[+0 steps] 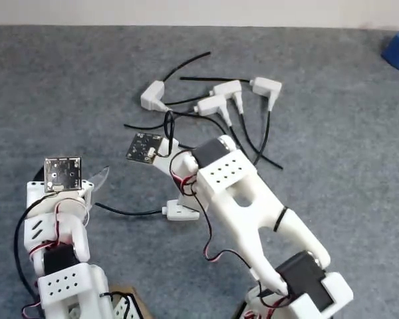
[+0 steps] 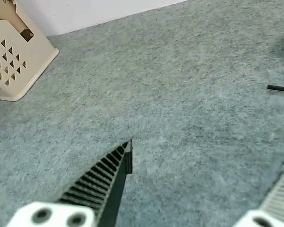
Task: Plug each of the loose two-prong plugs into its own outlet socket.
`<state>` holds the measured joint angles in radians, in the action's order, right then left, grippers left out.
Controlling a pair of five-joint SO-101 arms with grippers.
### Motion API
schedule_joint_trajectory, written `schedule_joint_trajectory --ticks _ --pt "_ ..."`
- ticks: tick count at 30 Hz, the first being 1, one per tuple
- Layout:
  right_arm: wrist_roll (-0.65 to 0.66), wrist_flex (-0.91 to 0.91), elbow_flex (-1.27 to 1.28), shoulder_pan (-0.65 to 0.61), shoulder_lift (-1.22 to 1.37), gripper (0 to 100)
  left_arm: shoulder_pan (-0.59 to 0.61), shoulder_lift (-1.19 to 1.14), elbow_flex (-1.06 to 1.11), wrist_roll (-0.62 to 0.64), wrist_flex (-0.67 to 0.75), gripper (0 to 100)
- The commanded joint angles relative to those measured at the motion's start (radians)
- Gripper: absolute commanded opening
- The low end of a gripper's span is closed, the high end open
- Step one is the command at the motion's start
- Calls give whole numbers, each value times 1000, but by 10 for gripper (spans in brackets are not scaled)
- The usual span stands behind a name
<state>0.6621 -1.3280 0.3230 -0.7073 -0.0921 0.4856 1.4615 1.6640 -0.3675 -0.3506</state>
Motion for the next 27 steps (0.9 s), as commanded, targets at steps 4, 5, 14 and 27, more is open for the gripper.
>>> schedule_joint_trajectory --ticks 4,5,14,27 --pt "31 -77 -45 7 4 8 12 12 -12 -3 -3 447" --pt "31 -77 -44 7 5 8 12 12 -12 -3 -3 447" --pt "35 -21 -42 35 15 8 10 12 -12 -3 -3 447" --pt "-11 166 145 -12 16 8 5 12 -21 3 -3 447"
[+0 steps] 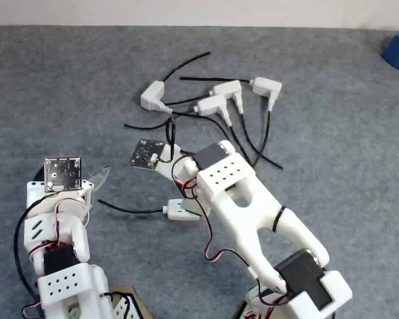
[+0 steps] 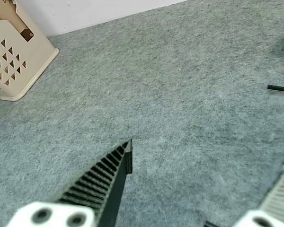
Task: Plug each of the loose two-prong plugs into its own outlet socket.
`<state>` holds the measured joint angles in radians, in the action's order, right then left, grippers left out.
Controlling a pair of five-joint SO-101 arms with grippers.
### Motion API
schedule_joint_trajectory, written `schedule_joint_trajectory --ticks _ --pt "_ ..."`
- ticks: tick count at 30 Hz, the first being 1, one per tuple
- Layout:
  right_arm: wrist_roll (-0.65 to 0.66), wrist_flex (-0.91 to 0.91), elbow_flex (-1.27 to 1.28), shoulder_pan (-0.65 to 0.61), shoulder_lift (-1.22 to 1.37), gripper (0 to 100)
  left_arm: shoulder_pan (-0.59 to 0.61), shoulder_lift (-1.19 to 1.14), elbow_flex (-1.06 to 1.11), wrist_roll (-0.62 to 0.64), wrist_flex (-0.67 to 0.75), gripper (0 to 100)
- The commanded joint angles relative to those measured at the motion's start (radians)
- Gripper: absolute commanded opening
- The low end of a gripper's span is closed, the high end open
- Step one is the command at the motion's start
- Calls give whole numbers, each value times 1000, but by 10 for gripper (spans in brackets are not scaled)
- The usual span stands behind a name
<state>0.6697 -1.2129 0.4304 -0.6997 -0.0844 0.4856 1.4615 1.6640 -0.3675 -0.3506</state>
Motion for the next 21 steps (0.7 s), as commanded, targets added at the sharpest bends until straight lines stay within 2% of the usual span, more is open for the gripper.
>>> schedule_joint_trajectory --ticks 1,8,15,19,21 --pt "-20 71 56 -25 8 8 5 12 -21 3 -3 447" --pt "-49 205 188 -73 12 8 12 13 -50 0 -6 447" --pt "-66 236 193 -68 160 8 12 13 -54 0 -6 447" --pt "-117 252 171 -67 151 12 12 13 -54 0 -6 447" --pt "-121 203 140 -65 133 44 12 13 -54 0 -6 447"
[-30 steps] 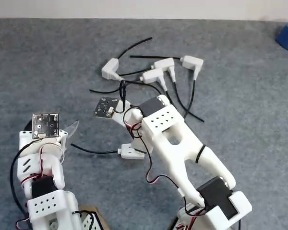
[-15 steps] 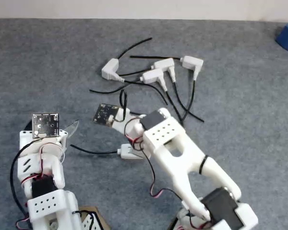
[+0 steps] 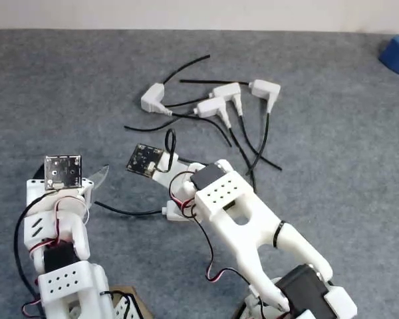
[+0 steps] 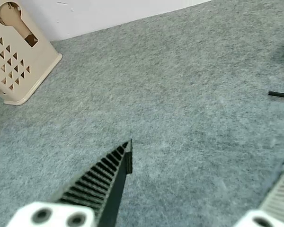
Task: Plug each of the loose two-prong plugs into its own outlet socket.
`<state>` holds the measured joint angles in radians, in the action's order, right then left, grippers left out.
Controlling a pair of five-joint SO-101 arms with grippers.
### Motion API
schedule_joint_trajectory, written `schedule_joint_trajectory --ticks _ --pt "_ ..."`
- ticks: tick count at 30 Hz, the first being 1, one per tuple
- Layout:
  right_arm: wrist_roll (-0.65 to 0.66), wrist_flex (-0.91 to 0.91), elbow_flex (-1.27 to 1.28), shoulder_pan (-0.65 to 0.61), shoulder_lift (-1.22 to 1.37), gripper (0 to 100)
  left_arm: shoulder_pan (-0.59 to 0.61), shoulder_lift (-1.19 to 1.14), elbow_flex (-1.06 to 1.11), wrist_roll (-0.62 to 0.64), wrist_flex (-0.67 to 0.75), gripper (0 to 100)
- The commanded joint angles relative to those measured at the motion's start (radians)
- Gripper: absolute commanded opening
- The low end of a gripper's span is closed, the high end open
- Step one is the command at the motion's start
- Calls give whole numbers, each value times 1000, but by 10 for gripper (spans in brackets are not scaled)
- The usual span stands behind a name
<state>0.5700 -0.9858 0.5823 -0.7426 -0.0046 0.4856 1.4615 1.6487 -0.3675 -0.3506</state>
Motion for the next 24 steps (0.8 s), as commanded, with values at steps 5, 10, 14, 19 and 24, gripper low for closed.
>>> schedule_joint_trajectory --ticks 5,10,14,19,24 --pt "-89 -105 -99 13 -12 229 10 13 -22 0 -5 447" --pt "-121 -255 -228 41 -65 329 5 13 -25 0 -5 447" --pt "-221 -338 -383 124 -105 329 5 13 -44 0 -8 447" --pt "-218 -420 -501 191 -111 329 4 12 -38 0 -8 447" --pt "-226 -461 -535 223 -124 329 -27 12 -39 0 -61 447"
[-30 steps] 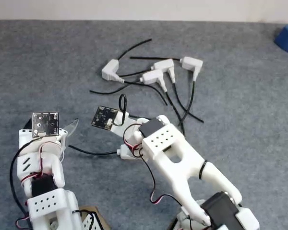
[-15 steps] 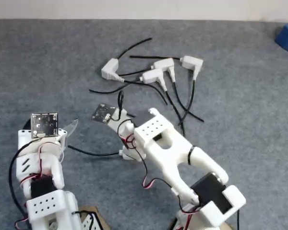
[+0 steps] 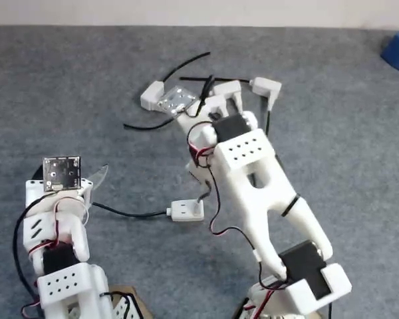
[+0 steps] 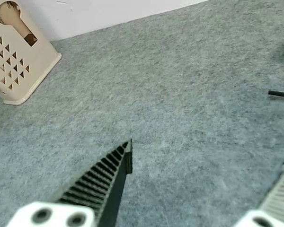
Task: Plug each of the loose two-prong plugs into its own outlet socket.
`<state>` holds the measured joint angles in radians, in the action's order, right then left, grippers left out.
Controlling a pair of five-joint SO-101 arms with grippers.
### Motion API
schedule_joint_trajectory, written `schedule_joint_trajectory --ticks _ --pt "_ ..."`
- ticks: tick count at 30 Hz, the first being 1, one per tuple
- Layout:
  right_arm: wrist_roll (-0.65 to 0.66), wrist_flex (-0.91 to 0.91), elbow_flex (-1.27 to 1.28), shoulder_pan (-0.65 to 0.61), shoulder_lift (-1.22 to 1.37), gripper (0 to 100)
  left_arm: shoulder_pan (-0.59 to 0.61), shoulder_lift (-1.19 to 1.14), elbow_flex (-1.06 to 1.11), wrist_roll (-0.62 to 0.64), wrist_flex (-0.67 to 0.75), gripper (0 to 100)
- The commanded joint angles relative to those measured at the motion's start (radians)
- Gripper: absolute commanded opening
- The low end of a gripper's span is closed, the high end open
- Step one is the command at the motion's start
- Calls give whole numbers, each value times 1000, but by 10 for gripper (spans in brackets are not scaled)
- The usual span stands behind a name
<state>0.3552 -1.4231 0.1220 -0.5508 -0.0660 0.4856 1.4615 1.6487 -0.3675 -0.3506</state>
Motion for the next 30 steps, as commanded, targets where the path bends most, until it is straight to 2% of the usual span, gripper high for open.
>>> schedule_joint_trajectory --ticks 1,5,9,12,14,17,20,24,27,30 --pt "-23 -33 -119 48 -70 329 -76 12 -39 0 -103 447" --pt "-141 -114 -357 246 -96 329 -298 12 -117 6 -316 447" --pt "-236 -237 -552 553 -84 329 -478 2 -328 58 -582 447" --pt "-255 -272 -542 739 -93 329 -611 -1 -452 109 -715 447" --pt "-255 -286 -509 816 -93 329 -714 -1 -463 112 -767 447" --pt "-195 -260 -387 878 -93 329 -806 -13 -443 112 -806 447" --pt "-181 -160 -228 900 -96 329 -820 -93 -423 112 -770 447" --pt "-184 21 38 889 -183 329 -820 -302 -453 106 -680 447" --pt "-183 137 222 874 -298 329 -812 -503 -518 20 -634 447" --pt "-178 199 366 862 -409 329 -812 -705 -604 2 -600 447"
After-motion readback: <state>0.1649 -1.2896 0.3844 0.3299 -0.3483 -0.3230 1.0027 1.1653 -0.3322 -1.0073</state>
